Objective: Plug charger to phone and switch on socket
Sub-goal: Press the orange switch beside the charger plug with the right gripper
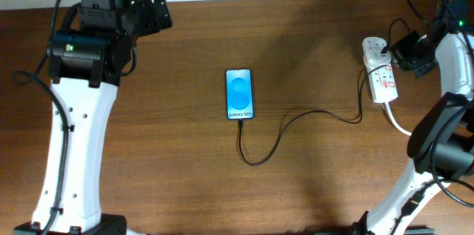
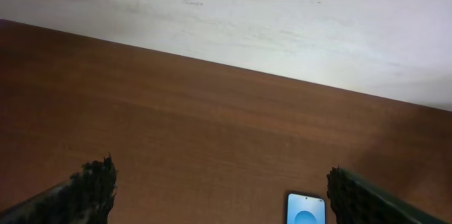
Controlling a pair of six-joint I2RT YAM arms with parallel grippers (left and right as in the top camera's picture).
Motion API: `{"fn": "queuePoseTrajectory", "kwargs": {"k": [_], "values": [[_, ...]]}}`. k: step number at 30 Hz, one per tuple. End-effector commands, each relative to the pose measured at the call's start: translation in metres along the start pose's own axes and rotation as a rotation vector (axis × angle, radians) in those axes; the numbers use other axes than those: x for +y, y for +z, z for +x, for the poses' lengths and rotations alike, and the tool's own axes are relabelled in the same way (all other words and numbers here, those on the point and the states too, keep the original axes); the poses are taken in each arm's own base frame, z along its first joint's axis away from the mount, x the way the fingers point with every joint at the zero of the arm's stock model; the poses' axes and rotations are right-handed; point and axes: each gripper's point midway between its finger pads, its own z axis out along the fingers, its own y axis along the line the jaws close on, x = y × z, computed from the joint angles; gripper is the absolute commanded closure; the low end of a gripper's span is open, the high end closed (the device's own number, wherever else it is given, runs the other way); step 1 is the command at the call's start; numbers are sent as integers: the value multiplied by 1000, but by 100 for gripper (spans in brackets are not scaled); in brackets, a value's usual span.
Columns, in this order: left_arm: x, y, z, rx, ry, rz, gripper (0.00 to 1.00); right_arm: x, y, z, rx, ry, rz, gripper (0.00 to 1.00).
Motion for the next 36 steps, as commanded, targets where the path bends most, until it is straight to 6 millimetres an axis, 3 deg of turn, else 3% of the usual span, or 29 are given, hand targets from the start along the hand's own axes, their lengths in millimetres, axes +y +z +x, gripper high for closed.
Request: {"fn": "queuePoseTrajectory", "kwargs": {"k": [1,10,23,30,36], "values": [[1,-14,-6,-24,4,7,0,2,5,-6,-3,14,-16,96],[1,-14,-5,-20,-27,6,0,-9,43,-5,28,52,18,96],[3,-14,-5,-23,-27,-2,0,-1,46,-19,-28,41,-17,96],[12,-14,-8,-39,-28,-55,0,-5,69,-7,37,48,-19,96],[12,-14,-6,-32,-26,-57,1,-5,70,-6,38,49,-17,96]]}}
